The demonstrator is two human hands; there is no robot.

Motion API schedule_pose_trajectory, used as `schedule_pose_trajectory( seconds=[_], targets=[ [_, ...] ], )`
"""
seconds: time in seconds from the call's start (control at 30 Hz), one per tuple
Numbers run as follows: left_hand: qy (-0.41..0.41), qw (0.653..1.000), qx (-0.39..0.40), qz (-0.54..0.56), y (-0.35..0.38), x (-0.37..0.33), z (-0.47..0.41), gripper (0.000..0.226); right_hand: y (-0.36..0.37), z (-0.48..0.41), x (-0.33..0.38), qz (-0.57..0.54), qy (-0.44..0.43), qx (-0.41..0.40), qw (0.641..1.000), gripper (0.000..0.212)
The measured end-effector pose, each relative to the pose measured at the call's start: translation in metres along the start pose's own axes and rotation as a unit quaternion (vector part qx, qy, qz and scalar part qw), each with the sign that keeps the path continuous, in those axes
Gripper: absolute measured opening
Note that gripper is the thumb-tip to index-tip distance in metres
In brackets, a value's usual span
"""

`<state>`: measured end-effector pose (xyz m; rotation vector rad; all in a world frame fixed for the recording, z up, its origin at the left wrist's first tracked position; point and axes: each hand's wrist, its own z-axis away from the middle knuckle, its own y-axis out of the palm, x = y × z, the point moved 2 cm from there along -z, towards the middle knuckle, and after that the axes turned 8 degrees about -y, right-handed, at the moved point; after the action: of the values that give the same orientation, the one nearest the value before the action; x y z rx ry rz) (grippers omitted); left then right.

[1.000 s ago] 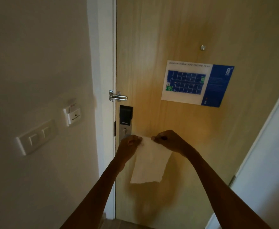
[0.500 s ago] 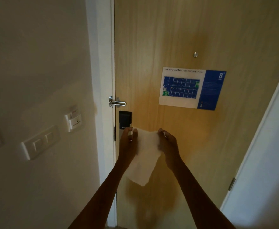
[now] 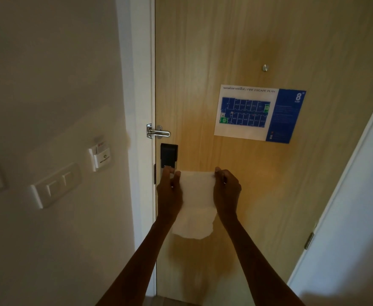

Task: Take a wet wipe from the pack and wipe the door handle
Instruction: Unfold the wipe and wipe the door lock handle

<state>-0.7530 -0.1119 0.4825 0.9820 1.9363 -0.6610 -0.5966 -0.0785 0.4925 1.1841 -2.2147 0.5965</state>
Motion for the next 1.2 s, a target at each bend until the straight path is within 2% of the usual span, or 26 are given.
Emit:
schedule_pose_trajectory(
  seconds=[0.07, 0.2, 0.33, 0.57, 0.77, 0.83, 1.03, 1.2],
  targets=[
    [0.01, 1.0, -0.004, 0.003, -0.003, 0.001, 0.004, 0.025, -0.001, 0.004, 0.002, -0.004, -0.003, 0.003, 1.0, 0.034],
    [-0.03, 0.999, -0.004, -0.01, -0.007, 0.019, 0.005, 0.006, 0.009, 0.017, -0.001, -0.012, -0.005, 0.008, 1.0, 0.033],
    [-0.035, 0.999, 0.005, -0.026, -0.01, 0.029, -0.001, 0.018, 0.018, 0.024, 0.001, -0.022, 0.005, 0.015, 1.0, 0.034],
    [-0.062, 0.997, 0.015, -0.051, -0.007, 0.085, -0.024, 0.014, 0.063, 0.035, -0.036, -0.02, 0.035, 0.03, 0.999, 0.025],
    [-0.074, 0.994, 0.043, -0.067, -0.001, 0.148, -0.043, 0.008, 0.107, 0.046, -0.075, 0.005, 0.046, 0.051, 0.998, 0.029],
    [-0.094, 0.992, 0.05, -0.063, 0.002, 0.176, -0.05, 0.008, 0.126, 0.052, -0.093, 0.008, 0.073, 0.069, 0.995, 0.029],
    [-0.132, 0.987, 0.08, -0.054, 0.012, 0.235, -0.069, 0.028, 0.171, 0.06, -0.137, 0.019, 0.1, 0.07, 0.992, 0.03],
    [-0.163, 0.974, 0.113, -0.104, 0.022, 0.276, -0.09, 0.008, 0.197, 0.066, -0.165, 0.064, 0.133, 0.056, 0.987, 0.024]
  ],
)
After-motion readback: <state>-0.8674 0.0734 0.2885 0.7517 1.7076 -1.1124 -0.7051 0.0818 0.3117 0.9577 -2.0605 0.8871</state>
